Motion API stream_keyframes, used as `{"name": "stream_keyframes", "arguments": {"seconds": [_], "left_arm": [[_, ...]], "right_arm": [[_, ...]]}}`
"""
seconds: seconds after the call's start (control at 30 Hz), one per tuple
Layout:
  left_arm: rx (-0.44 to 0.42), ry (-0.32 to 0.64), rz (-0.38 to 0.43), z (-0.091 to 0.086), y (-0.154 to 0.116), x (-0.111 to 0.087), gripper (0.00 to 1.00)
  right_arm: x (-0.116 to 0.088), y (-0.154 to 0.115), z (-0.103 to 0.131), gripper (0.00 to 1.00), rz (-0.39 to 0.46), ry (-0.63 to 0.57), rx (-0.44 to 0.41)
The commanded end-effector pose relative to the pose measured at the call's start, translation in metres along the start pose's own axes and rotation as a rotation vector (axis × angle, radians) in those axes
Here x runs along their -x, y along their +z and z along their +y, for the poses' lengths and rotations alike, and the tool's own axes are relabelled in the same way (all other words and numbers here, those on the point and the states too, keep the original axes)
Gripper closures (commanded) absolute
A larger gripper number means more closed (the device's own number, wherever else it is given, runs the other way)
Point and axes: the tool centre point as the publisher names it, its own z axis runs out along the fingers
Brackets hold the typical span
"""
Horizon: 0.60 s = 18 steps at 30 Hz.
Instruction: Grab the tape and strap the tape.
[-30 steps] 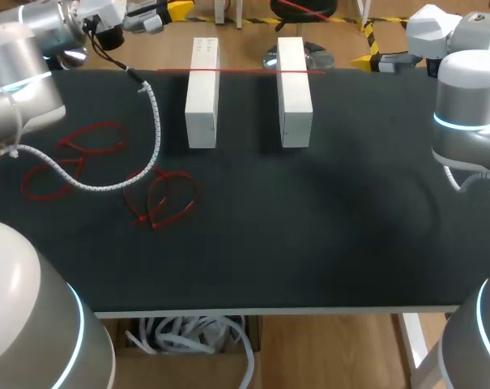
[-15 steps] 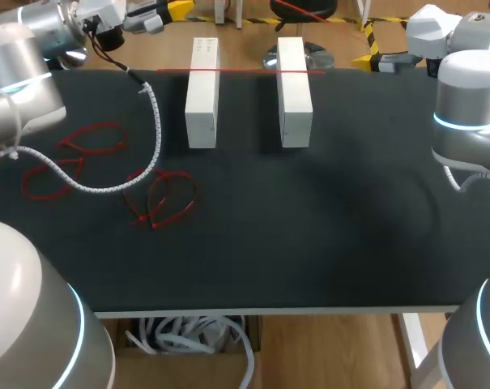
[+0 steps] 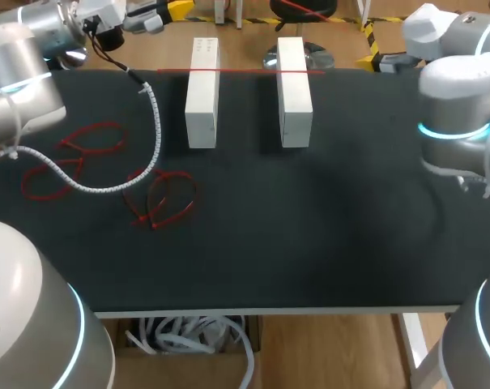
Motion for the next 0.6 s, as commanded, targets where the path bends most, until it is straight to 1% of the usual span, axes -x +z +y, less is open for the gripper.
{"name": "stream_keyframes", "arguments": {"seconds": [0.03, 0.1, 0.13, 0.17, 0.2, 0.27, 0.37, 0.4, 0.43, 0.5, 0.53, 0.6], "left_arm": [[-0.001, 0.002, -0.004, 0.0, 0.0, -0.001, 1.0], [-0.001, 0.002, -0.004, 0.0, 0.0, -0.001, 1.0], [-0.001, 0.002, -0.004, 0.0, 0.0, -0.001, 1.0], [-0.001, 0.002, -0.004, 0.0, 0.0, -0.001, 1.0], [-0.001, 0.002, -0.004, 0.0, 0.0, -0.001, 1.0], [-0.001, 0.002, -0.004, 0.0, 0.0, -0.001, 1.0], [-0.001, 0.002, -0.004, 0.0, 0.0, -0.001, 1.0], [-0.001, 0.002, -0.004, 0.0, 0.0, -0.001, 1.0], [-0.001, 0.002, -0.004, 0.0, 0.0, -0.001, 1.0], [-0.001, 0.002, -0.004, 0.0, 0.0, -0.001, 1.0], [-0.001, 0.002, -0.004, 0.0, 0.0, -0.001, 1.0], [-0.001, 0.002, -0.004, 0.0, 0.0, -0.001, 1.0]], "right_arm": [[-0.011, -0.001, 0.001, 0.0, -0.249, -0.017, -0.102], [-0.01, -0.003, 0.0, 0.0, -0.312, 0.003, -0.084], [-0.01, -0.003, -0.001, 0.0, -0.34, 0.0, -0.089], [-0.011, -0.003, -0.001, 0.0, -0.352, 0.002, -0.085], [-0.012, -0.002, -0.001, 0.0, -0.383, 0.035, -0.061], [-0.015, -0.002, 0.0, 0.0, -0.418, 0.051, -0.052], [-0.016, -0.003, 0.004, 0.0, -0.492, 0.099, 0.012], [-0.016, -0.004, 0.006, 0.0, -0.515, 0.128, 0.051], [-0.016, -0.005, 0.008, 0.0, -0.51, 0.14, 0.066], [-0.016, -0.006, 0.011, 0.0, -0.518, 0.207, 0.137], [-0.017, -0.006, 0.012, 0.0, -0.502, 0.241, 0.169], [-0.019, -0.008, 0.015, 0.0, -0.48, 0.359, 0.242]]}}
